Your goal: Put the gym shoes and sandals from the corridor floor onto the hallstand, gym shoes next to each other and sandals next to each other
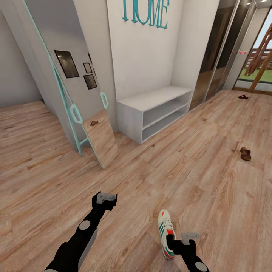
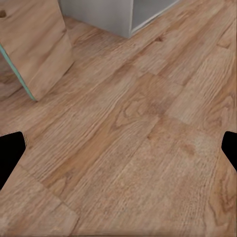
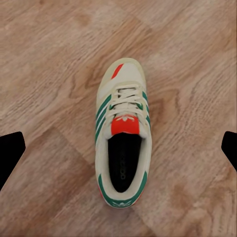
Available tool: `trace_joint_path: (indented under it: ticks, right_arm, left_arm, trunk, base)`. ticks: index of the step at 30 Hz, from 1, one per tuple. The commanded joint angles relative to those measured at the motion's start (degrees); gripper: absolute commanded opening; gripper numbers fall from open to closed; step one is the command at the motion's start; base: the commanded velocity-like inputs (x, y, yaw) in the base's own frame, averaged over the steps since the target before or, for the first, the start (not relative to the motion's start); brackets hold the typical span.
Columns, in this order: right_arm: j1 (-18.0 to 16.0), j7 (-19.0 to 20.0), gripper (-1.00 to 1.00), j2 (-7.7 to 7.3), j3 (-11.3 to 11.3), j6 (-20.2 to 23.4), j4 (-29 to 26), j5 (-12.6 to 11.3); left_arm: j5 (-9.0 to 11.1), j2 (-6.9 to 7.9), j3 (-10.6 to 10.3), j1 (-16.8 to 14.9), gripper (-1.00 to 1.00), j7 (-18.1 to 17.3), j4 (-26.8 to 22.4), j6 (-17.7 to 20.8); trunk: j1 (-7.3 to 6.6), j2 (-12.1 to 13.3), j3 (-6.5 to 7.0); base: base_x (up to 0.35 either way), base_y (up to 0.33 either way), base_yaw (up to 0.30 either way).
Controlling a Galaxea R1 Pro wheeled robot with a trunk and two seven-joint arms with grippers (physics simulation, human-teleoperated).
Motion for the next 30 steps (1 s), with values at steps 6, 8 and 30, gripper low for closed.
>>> trace_joint_path:
  ticks: [6, 8, 30]
  right_arm:
    - [0.0, 0.1, 1.0, 0.0, 0.0, -0.2, 0.0, 0.0]
    - [0.0, 0.1, 1.0, 0.0, 0.0, -0.2, 0.0, -0.1]
    - [0.0, 0.2, 1.0, 0.0, -0.1, -0.4, -0.1, -0.1]
  left_arm:
    - [0.2, 0.0, -0.1, 0.0, 1.0, 0.0, 0.0, -0.2]
    - [0.2, 0.02, -0.1, 0.0, 1.0, 0.0, 0.0, -0.2]
    - [0.2, 0.0, -0.1, 0.0, 1.0, 0.0, 0.0, -0.2]
  trunk:
    - [1.31, -2.4, -1.68]
    - [1.75, -3.2, -2.22]
    - [6.58, -12.1, -8.24]
  base:
    - [0.0, 0.0, 0.115]
    - [0.0, 0.0, 0.04]
    - [0.0, 0.0, -0.023]
